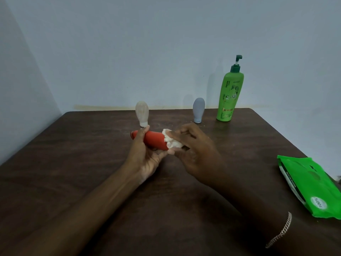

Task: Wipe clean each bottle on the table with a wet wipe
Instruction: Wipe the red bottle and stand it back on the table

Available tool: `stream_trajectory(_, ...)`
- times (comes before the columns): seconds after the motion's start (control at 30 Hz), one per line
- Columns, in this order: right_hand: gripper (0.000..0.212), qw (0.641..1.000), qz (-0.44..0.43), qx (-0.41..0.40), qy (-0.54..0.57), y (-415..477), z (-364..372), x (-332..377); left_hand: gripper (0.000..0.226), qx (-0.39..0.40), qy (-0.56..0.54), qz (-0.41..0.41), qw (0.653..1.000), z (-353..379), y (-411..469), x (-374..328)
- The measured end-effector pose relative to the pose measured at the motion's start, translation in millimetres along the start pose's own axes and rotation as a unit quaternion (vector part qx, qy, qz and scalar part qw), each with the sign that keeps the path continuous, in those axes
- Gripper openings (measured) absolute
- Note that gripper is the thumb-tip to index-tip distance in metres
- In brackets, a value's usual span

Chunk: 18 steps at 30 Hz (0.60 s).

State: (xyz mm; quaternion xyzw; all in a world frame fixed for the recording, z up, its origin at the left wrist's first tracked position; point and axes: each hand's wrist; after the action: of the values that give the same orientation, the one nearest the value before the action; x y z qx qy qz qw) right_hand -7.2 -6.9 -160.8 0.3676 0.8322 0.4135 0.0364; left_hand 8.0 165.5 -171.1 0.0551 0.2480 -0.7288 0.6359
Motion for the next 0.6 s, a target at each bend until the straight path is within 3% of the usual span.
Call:
stream_trajectory(0.17,0.022,0.998,0.060,-0.029,-0.015,1.7,1.2,-6.6,0.061,0.011,0.021,0.008,1.000,4.1,-1.2,0.8)
stream_trajectory(0.37,0.012,0.991,0.124,-0.046,0.033,4.6,0.3,-5.0,0.064,0.015,0.009,0.008,1.000,5.4,2.5,0.6)
stream_trajectory(0.5,0.027,0.992,0.084,0.002,0.090,3.7,-4.9,-1.7,0.055,0.002,0.003,0.010,1.000,2.7,1.6,-0.1)
stream_trajectory(0.6,0.035,1.000,0.011,0.015,0.015,2.5,-2.0,4.0,0.059,-0.005,-0.006,0.010,1.000,1.8,-1.1,1.3)
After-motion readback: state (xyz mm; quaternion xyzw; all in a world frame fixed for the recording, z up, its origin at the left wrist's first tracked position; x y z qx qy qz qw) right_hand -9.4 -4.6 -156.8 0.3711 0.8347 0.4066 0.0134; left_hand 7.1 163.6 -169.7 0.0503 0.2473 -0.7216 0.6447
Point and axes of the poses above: each hand's wrist, its own y-axis towards the middle knuckle, its own z-axis out of the palm, x = y × z, and after that the axes turned 10 degrees about -y, right-handed
